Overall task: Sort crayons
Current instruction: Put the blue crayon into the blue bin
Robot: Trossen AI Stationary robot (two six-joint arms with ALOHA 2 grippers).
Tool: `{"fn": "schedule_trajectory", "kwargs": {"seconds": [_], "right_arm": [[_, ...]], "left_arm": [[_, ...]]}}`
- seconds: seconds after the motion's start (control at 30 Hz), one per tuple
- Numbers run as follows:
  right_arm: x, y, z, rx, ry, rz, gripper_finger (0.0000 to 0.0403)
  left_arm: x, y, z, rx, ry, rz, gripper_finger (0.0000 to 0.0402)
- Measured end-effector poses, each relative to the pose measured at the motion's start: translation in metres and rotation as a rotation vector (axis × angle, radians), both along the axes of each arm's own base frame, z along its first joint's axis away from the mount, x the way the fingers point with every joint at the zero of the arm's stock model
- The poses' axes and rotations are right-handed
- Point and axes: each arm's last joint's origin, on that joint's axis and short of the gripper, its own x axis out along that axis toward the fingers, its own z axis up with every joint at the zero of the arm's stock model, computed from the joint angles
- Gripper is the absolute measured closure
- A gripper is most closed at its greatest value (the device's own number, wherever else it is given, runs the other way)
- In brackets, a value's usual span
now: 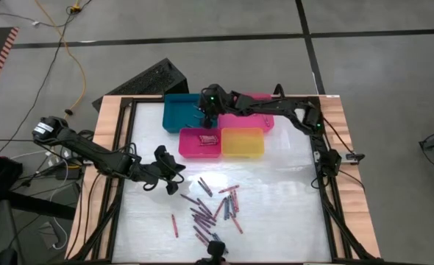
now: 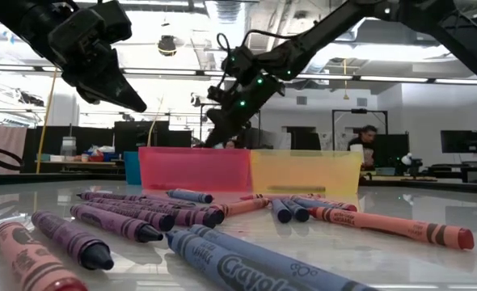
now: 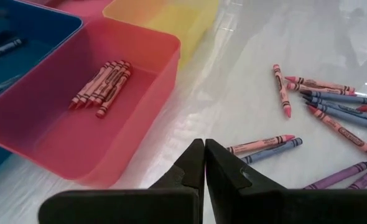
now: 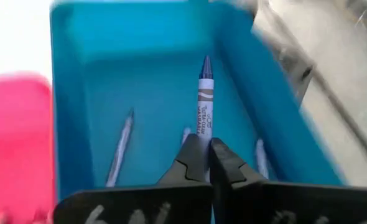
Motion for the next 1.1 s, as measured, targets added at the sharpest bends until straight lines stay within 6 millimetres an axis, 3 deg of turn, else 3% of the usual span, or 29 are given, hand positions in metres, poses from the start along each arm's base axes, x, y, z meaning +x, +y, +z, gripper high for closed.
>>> {"fn": "schedule_trajectory", "kwargs": {"seconds": [0.17,0.4,0.8,1.1], "right_arm": [[0.005,-0.005,-0.007,0.006,-0.024,-0.025,0.0399],[-0.005,-0.014,-0.013,0.102,0.017,-0.099,0.0399],[-0.007,-0.011,-0.017,0.157,0.052,-0.083,0.0397],[-0.008,-0.010,-0.020,0.176,0.077,-0.074,0.0350]], "left_arm": [[-0.001,0.000,-0.001,-0.001,0.013,-0.006,0.0401],[-0.001,-0.001,-0.001,-0.002,0.006,0.000,0.0401],[-0.001,-0.001,-0.001,-0.004,0.005,0.000,0.0401],[-0.001,-0.001,-0.001,-0.001,0.005,0.002,0.0401]]}}
